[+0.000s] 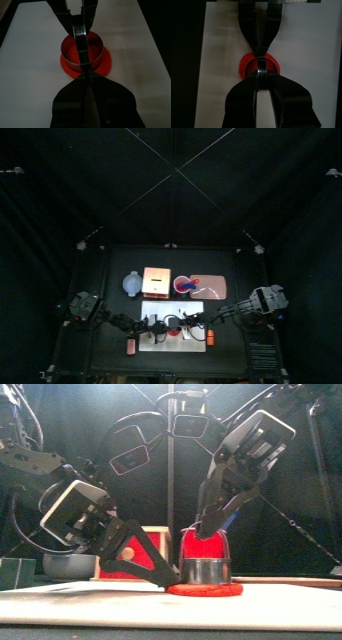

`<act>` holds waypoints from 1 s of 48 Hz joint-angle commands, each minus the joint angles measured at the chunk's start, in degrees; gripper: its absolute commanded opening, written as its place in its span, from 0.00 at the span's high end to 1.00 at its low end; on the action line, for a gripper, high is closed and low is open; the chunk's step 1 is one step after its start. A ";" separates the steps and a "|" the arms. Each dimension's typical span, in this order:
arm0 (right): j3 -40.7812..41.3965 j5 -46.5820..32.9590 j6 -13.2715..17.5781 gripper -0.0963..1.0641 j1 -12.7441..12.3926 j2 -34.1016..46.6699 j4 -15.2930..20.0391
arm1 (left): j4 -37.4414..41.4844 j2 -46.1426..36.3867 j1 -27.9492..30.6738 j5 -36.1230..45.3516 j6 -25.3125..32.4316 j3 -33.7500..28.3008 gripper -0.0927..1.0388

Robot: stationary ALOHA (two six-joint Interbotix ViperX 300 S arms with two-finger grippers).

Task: Get the cutter from the drawer then cut the dough then place the extra dough in the bowl
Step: Place the extra dough in the bowl

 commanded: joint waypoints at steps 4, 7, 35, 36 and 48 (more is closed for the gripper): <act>-0.88 0.35 -0.09 0.56 -0.18 -4.22 0.09 | -0.18 -0.18 0.18 0.88 -0.09 0.35 0.42; -0.62 0.70 -0.44 0.56 -0.26 -5.80 -0.35 | -0.18 -0.18 0.18 0.88 0.00 0.35 0.42; 14.06 2.55 0.70 0.57 -4.57 -18.46 -3.34 | 0.18 -2.72 1.67 1.49 0.79 1.41 0.42; 14.68 2.64 0.70 0.57 -4.66 -18.63 -3.08 | 0.26 -3.08 1.85 1.67 0.97 1.49 0.42; 16.44 1.58 0.70 0.55 -5.10 -18.54 -0.88 | 0.18 -6.06 3.34 2.90 3.87 1.76 0.38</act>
